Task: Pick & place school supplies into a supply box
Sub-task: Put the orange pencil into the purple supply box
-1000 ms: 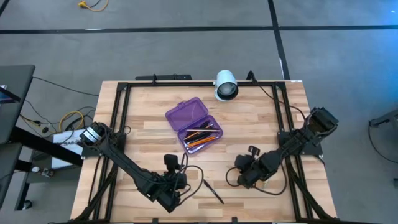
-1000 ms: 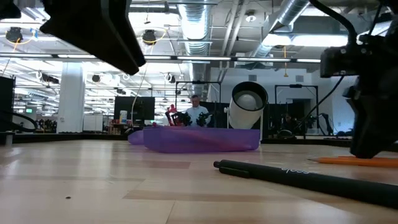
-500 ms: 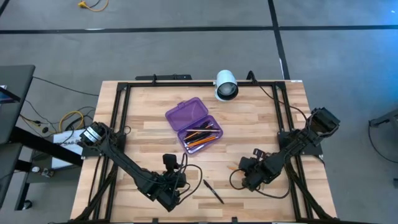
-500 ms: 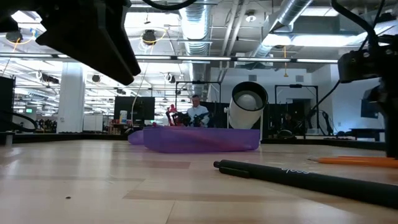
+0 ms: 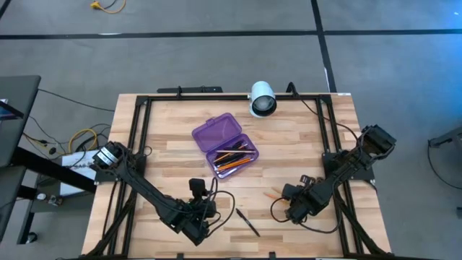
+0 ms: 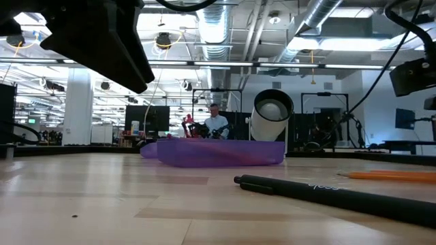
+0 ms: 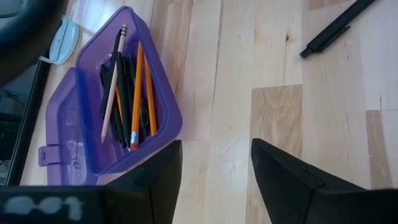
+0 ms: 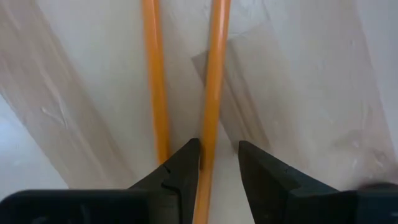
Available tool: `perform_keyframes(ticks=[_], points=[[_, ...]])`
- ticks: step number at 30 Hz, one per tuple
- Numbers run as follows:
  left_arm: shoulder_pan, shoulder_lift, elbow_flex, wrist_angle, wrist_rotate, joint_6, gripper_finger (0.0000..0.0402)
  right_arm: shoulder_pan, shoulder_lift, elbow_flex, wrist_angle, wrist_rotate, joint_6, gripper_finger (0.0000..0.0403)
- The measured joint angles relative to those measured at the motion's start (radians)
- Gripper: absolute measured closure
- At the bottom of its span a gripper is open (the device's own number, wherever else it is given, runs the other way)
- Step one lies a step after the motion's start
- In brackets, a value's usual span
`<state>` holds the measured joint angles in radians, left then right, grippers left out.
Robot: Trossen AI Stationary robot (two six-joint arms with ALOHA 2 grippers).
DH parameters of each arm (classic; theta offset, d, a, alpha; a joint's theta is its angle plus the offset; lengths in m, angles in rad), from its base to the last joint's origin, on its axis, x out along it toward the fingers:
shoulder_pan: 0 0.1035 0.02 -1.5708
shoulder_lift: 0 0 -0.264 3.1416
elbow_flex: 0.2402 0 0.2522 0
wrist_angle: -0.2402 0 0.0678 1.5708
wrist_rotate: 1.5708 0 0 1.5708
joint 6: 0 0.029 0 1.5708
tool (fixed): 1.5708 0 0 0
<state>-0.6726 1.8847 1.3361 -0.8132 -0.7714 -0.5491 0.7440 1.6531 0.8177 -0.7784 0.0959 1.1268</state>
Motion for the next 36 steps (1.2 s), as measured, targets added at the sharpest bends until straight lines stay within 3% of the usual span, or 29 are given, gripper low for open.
perform_keyframes(ticks=[4, 12, 21, 31, 36], points=[[0.000, 0.000, 0.000, 0.000, 0.000, 0.000, 0.0217, -0.016, 0.000, -0.001, 0.007, -0.005, -0.039, 0.0306], [0.000, 0.000, 0.000, 0.000, 0.001, -0.003, 0.0217, -0.060, 0.001, -0.003, 0.044, -0.020, -0.148, 0.0393], [0.000, 0.000, 0.000, 0.000, 0.001, -0.004, 0.0217, -0.081, 0.002, -0.003, 0.052, 0.030, -0.307, 0.0397], [0.000, 0.000, 0.000, 0.000, 0.000, -0.004, 0.0217, -0.088, 0.010, -0.009, 0.065, 0.294, -0.470, 0.0399], [0.000, 0.000, 0.000, 0.000, -0.001, -0.004, 0.0217, -0.103, 0.009, -0.008, 0.069, 0.340, -0.481, 0.0400]])
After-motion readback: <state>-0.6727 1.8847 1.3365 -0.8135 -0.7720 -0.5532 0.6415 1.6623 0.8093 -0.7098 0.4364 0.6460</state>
